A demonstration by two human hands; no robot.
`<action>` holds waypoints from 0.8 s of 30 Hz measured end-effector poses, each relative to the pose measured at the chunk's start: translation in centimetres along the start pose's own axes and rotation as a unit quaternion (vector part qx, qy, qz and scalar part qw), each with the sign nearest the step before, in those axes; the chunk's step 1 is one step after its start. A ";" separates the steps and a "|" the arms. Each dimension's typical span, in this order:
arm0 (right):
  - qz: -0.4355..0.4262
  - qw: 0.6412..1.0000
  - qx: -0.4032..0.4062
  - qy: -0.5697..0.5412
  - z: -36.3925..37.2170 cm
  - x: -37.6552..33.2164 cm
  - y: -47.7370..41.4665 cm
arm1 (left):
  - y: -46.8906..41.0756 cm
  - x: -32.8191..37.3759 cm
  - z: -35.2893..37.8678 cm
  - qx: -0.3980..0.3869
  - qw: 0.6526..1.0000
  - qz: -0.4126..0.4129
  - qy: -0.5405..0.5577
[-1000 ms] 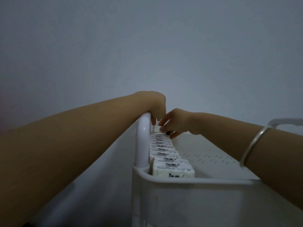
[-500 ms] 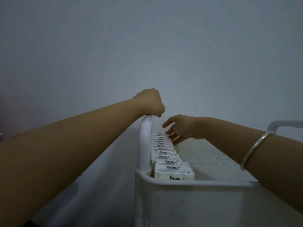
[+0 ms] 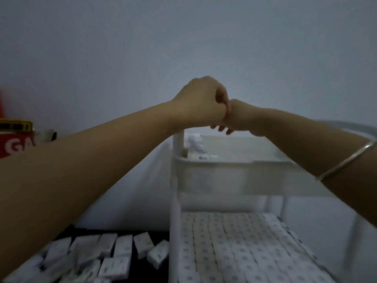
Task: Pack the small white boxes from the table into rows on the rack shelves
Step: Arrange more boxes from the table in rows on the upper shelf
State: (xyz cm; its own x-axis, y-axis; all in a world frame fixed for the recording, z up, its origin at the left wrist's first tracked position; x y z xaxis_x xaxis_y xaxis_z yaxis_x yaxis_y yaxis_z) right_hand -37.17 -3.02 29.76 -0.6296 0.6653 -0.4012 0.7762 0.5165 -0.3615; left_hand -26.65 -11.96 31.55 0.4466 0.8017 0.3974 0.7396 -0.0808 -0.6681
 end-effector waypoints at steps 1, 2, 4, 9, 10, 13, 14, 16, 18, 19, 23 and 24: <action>-0.009 1.000 0.018 0.007 -0.5 -0.2 1.8 | 1.5 1.1 0.2 0.014 1.000 0.025 0.010; -0.012 0.999 0.033 0.009 -0.8 -0.4 3.8 | 3.2 2.0 0.2 0.035 0.998 0.043 0.025; -0.010 0.998 0.057 -0.001 -1.5 -0.3 8.0 | 6.8 2.8 0.7 0.057 0.995 0.052 0.063; -0.017 0.993 0.086 -0.075 1.0 0.0 19.3 | 18.3 -0.1 6.3 -0.084 0.984 -0.076 0.140; -0.022 0.993 0.075 -0.083 2.5 0.0 21.4 | 21.0 -1.1 7.5 -0.111 0.979 -0.108 0.136; -0.028 0.999 -0.029 -0.025 8.9 0.5 26.8 | 28.3 -4.0 9.6 -0.152 0.963 -0.181 0.126; -0.025 0.996 -0.082 0.011 11.6 0.8 28.1 | 30.2 -4.9 9.8 -0.152 0.960 -0.202 0.121; 0.000 0.982 -0.167 0.093 16.8 1.7 30.2 | 33.5 -6.5 9.6 -0.128 0.957 -0.235 0.109; 0.056 0.960 -0.206 0.182 20.8 2.6 31.3 | 36.8 -7.4 9.3 -0.112 0.957 -0.255 0.081; 0.087 0.949 -0.212 0.216 22.3 2.9 31.6 | 38.4 -7.5 9.4 -0.125 0.956 -0.258 0.064; 0.123 0.930 -0.192 0.288 25.3 3.0 32.0 | 43.1 -7.0 9.1 -0.183 0.956 -0.226 0.037; 0.120 0.936 -0.179 0.279 25.6 2.8 31.8 | 43.8 -7.1 8.8 -0.176 0.959 -0.220 0.042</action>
State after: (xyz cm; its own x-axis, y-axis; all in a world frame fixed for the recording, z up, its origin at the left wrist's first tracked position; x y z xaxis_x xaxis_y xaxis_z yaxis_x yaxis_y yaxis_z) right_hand -15.09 1.52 -4.44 -0.3978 0.9116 0.1042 0.9173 0.3971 0.0276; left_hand -1.88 -16.02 -6.03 0.0801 0.7544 0.6515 0.9832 0.0479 -0.1764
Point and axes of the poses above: each hand's wrist, its own y-axis away from the middle knuckle, its own z-axis out of the palm, x = y × z, the point moved 3 cm from there along -y, towards the middle knuckle, and after that the axes turned 10 degrees about y, right-handed, at the moved point
